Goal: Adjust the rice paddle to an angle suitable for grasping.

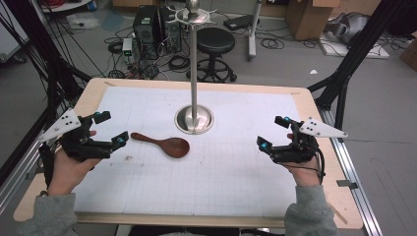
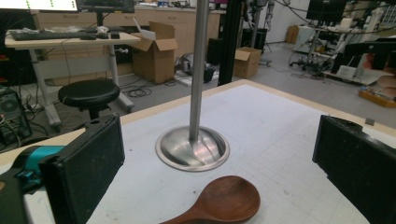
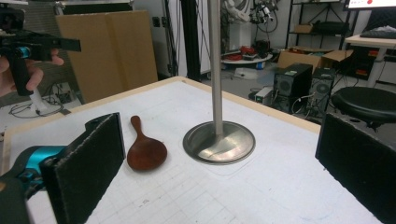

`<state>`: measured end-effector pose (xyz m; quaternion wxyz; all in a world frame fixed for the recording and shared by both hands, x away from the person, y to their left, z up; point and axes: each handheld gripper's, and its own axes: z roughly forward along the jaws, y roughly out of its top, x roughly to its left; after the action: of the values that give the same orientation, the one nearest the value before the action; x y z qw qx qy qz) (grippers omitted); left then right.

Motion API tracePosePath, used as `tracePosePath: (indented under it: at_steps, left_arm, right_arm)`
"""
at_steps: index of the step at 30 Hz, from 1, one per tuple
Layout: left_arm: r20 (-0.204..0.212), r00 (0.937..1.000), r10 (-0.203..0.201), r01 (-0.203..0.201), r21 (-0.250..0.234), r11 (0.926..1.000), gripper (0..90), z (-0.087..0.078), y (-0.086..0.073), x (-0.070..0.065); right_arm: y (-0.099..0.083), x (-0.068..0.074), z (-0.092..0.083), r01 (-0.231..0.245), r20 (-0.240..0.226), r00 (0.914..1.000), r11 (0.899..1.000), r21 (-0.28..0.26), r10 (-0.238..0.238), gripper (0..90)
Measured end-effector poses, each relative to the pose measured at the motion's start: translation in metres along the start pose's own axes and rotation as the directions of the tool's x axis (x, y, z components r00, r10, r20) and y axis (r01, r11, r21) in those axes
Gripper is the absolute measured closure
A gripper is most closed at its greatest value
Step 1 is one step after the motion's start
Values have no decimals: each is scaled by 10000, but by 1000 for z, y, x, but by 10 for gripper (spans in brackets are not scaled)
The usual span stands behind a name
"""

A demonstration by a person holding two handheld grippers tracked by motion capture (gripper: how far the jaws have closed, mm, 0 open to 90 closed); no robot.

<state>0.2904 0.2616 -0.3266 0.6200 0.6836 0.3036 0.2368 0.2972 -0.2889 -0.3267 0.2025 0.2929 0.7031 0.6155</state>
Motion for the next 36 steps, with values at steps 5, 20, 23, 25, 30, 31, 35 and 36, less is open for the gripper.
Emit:
tracePosePath:
  at_steps: [5,20,23,25,30,31,35,36]
  left_arm:
    - [64,10000,7,-7,-4,10000,27,1,-1,0]
    - [-254,9994,-237,247,382,9990,163,21,-7,3]
    - [-434,9991,-14,35,488,9988,234,24,-11,3]
    - [-417,9991,5,22,644,9979,350,29,-14,4]
    - [-484,9988,120,-72,986,9951,476,37,-17,3]
    - [-498,9987,90,-37,1064,9943,504,39,-17,2]
    - [-623,9980,38,33,1133,9936,681,41,-19,0]
    - [-672,9977,-70,146,1145,9933,717,43,-19,0]
  right_arm:
    - [0,0,0,-25,-8,10000,10000,23,25,1]
    - [-1,-1,-1,-44,-156,9999,9999,145,46,1]
    - [-2,1,-1,6,-142,9999,9998,222,-3,1]
    - [-2,2,-2,47,-158,9999,9997,255,-43,1]
    - [-2,5,-5,113,-114,9999,9994,333,-109,1]
    - [-2,5,-5,100,-97,9999,9993,355,-97,1]
    - [-2,8,-5,141,-128,9998,9992,387,-136,1]
    - [-2,9,-5,210,-149,9997,9990,389,-204,1]
